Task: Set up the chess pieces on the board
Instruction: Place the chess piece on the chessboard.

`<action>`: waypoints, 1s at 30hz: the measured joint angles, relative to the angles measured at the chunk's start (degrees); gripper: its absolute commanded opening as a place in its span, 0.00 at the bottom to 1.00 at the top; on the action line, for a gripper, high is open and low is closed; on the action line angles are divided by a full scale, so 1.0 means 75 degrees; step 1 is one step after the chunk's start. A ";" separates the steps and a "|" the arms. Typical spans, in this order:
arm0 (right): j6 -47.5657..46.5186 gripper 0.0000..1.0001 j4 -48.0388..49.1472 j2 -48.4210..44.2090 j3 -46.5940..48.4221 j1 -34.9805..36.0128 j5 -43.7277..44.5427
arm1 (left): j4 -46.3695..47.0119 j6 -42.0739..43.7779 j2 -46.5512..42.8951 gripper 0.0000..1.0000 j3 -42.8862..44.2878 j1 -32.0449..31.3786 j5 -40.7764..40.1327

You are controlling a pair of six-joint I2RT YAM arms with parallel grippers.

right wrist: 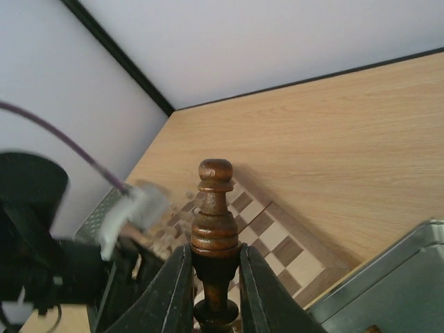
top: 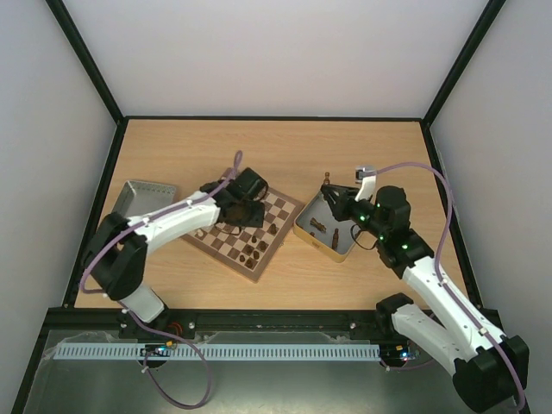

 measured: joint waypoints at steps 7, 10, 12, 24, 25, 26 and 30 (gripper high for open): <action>0.0047 0.15 0.0697 0.0711 0.0000 0.0000 -0.1445 | 0.1271 -0.0268 -0.1515 0.68 0.0067 0.0664 0.0618; 0.0070 0.15 0.1014 0.1072 0.0006 0.0038 -0.2165 | 0.2229 -0.0481 -0.2043 0.72 -0.0003 0.0749 0.1384; 0.0047 0.16 0.1137 0.1294 0.0055 0.0128 -0.2541 | 0.2882 -0.0697 -0.2229 0.73 -0.0061 0.0813 0.2192; -0.0361 0.15 0.1396 0.2305 0.0720 0.0851 -0.3582 | 0.4179 -0.1513 -0.1915 0.42 -0.0568 0.1084 0.5257; -0.0373 0.15 0.1399 0.2331 0.0720 0.0854 -0.3585 | 0.4258 -0.1556 -0.1923 0.42 -0.0632 0.1142 0.5386; -0.0393 0.15 0.1399 0.2340 0.0720 0.0857 -0.3585 | 0.4281 -0.1591 -0.1947 0.42 -0.0682 0.1198 0.5470; -0.0440 0.15 0.1402 0.2340 0.0720 0.0860 -0.3587 | 0.4433 -0.1769 -0.2107 0.46 -0.0956 0.1387 0.5808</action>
